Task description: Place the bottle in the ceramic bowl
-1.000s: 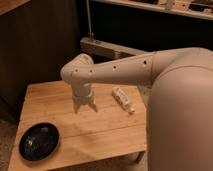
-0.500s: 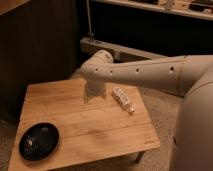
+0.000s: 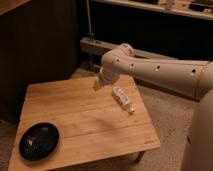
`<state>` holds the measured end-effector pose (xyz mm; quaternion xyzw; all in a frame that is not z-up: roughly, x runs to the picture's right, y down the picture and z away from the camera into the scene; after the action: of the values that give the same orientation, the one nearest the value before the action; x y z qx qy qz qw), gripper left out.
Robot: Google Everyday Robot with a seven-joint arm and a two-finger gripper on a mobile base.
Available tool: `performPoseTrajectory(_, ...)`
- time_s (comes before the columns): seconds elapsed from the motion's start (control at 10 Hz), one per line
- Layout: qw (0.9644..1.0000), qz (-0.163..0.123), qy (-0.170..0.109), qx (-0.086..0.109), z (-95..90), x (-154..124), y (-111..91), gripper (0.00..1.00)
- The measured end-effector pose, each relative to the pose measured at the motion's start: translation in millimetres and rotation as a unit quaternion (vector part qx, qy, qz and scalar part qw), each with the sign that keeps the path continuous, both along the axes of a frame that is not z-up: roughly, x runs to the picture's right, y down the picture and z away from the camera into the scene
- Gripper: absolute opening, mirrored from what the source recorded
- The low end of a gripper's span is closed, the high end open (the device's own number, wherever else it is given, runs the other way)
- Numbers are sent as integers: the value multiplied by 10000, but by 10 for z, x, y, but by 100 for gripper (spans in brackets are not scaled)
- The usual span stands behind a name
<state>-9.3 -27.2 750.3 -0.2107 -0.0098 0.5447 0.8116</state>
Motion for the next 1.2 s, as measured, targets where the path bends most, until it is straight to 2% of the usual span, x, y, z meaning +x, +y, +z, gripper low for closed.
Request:
performPoseTrajectory(0.3, 9999, -121, 89, 48, 4, -53, 13, 65)
performPoseTrajectory(0.5, 9992, -302, 176, 196, 99, 43, -120, 65)
performPoseTrajectory(0.7, 9981, -504, 174, 310, 256, 202, -354, 65)
performPoseTrajectory(0.8, 9976, -597, 166, 312, 405, 405, -553, 65)
performPoseTrajectory(1.0, 9971, -722, 110, 226, 600, 667, -792, 65)
performPoseTrajectory(1.2, 9962, -870, 0, 47, 742, 989, -913, 65)
